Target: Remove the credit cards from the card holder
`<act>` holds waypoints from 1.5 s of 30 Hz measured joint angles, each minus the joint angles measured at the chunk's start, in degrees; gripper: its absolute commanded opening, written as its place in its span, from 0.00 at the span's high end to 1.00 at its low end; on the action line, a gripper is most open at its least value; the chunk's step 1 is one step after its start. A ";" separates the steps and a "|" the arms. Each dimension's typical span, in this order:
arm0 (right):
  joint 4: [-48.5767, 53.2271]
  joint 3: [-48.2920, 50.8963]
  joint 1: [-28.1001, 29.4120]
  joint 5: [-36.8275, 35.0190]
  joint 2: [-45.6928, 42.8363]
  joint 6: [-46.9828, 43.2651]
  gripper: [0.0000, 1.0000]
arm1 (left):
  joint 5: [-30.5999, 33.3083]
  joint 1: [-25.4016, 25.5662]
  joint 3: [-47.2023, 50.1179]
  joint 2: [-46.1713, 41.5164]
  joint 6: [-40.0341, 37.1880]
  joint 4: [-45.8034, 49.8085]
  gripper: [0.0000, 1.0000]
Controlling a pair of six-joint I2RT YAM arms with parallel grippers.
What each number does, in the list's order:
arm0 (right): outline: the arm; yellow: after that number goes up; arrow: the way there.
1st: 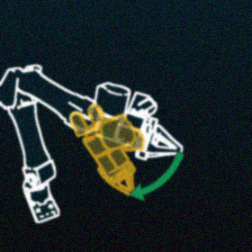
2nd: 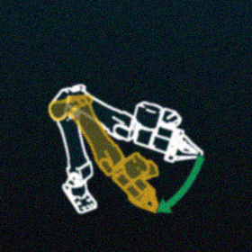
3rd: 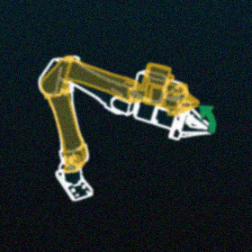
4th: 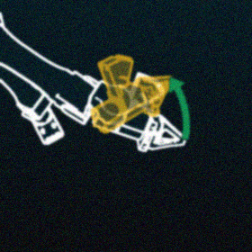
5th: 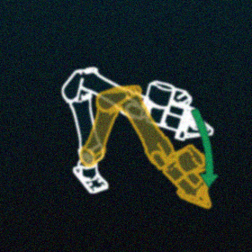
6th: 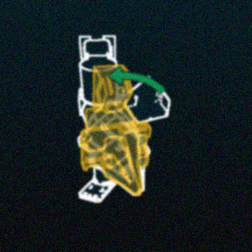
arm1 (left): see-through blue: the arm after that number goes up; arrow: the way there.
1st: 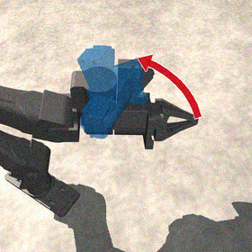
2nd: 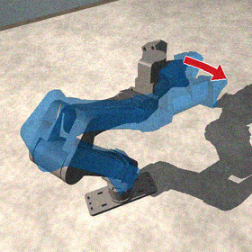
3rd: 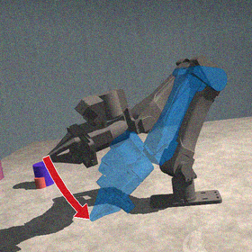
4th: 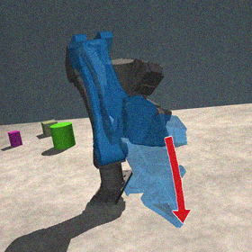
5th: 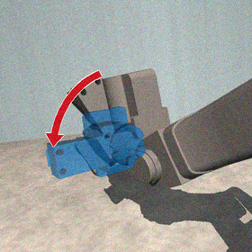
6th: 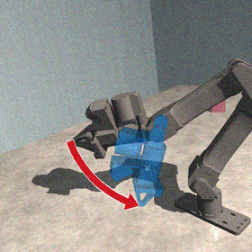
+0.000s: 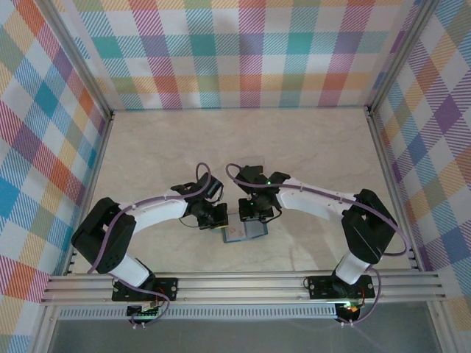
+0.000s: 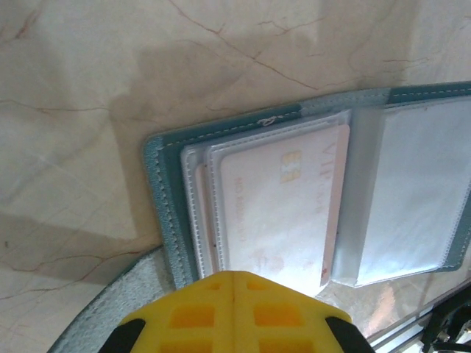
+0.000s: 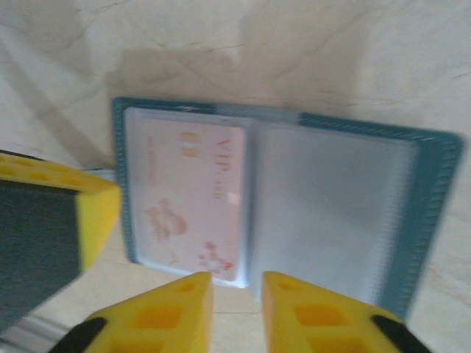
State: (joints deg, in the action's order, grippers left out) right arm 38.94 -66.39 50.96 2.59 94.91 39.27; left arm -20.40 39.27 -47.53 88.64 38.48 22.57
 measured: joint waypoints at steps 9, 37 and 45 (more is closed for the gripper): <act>-8.35 3.21 -1.97 9.16 3.74 0.81 0.88 | -1.03 1.38 0.00 1.16 0.83 -1.73 0.97; -21.62 13.20 -7.17 18.32 3.28 2.27 0.81 | 1.62 2.73 -2.14 4.59 0.68 0.15 0.97; -23.08 13.20 -7.17 20.00 2.97 2.29 0.81 | 2.03 2.97 -2.25 4.63 0.68 0.33 0.97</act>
State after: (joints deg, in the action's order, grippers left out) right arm 15.86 -53.19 43.79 22.59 97.89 41.56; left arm -18.37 42.24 -49.78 93.27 39.16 22.90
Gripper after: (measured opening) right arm 0.185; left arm 0.050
